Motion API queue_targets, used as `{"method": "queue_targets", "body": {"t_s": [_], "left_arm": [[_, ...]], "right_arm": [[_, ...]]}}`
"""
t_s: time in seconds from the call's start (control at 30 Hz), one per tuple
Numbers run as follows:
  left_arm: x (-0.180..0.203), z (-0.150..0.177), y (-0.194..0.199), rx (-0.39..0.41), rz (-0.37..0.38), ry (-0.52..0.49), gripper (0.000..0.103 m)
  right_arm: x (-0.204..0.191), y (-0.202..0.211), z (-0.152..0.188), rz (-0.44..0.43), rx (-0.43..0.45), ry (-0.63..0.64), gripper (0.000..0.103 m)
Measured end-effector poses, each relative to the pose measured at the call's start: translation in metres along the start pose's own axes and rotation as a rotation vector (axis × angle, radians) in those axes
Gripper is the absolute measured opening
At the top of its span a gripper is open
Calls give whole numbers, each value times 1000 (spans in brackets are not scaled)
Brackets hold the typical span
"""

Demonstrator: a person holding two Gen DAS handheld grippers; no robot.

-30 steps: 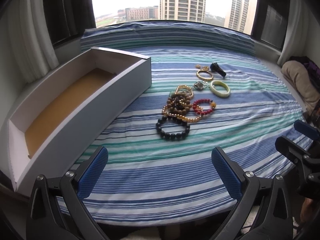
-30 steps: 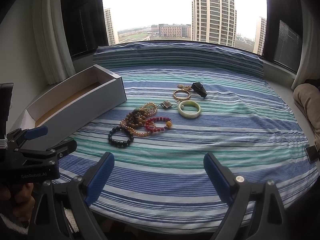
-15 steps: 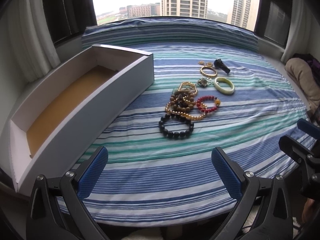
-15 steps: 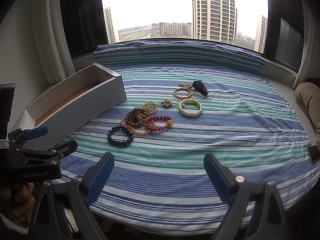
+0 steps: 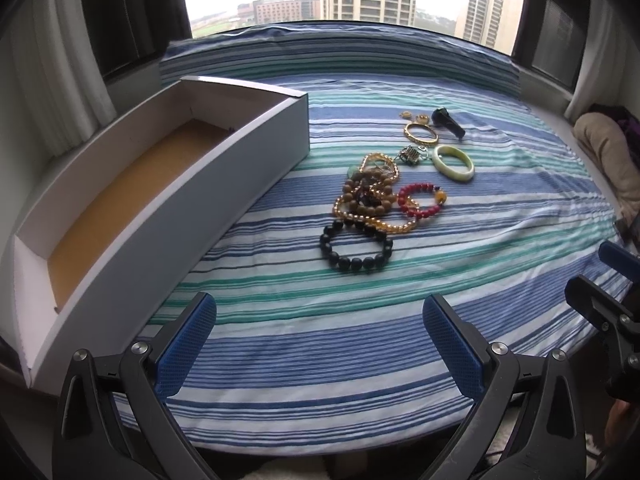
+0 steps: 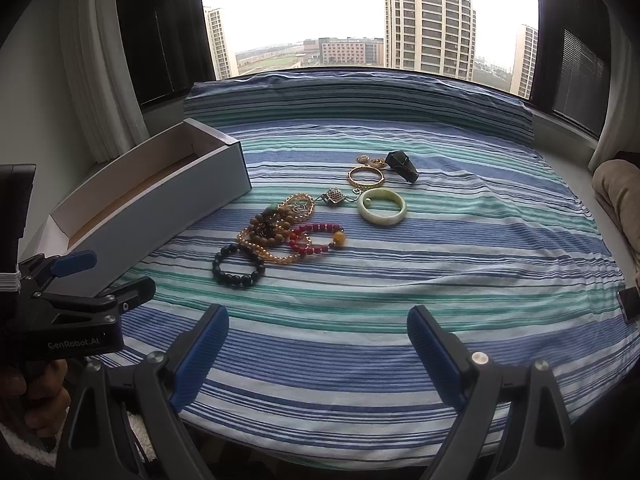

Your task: Organize jewelry

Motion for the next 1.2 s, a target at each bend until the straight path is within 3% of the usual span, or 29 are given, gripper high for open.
{"method": "queue_targets", "body": {"t_s": [0.1,0.3,0.4,0.47,0.57,0.63,0.77,0.87,1.0,1.07,1.2], "left_arm": [[-10,-5,-6,-3,99,14,103],[35,-8,-30,-37,289,-268,102],[54,-13,-51,-61,347,-345,100],[60,-18,-66,-81,376,-372,85],[63,-26,-87,-119,412,-406,78],[64,-28,-101,-142,409,-433,76],[63,-23,-130,-207,357,-482,53],[62,-18,-144,-244,341,-486,48],[62,-17,-142,-232,320,-501,43],[60,-17,-140,-229,291,-510,20],[52,-15,-137,-240,293,-460,11]], "right_arm": [[3,2,-1,12,8,-1,93],[15,-5,1,8,-20,-46,93],[19,-7,3,4,-32,-63,93],[21,-6,5,7,-36,-68,93],[26,-7,7,10,-47,-86,93],[32,-9,8,8,-56,-107,93],[41,-12,9,3,-67,-141,93],[44,-14,8,0,-69,-153,93],[45,-16,9,-3,-75,-158,93],[45,-16,8,-3,-77,-158,93],[48,-19,4,-2,-72,-168,93]]}}
Point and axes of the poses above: each gripper's, at about its wrist camera, not at the fingertips, and y roughly against the way its jaws point, x to its right, z to its underside, the point moved 3 cm from there along -y, roughly the way its jaws point, and after that the axes turned 1 degree about -y, right-handed, at the moved point
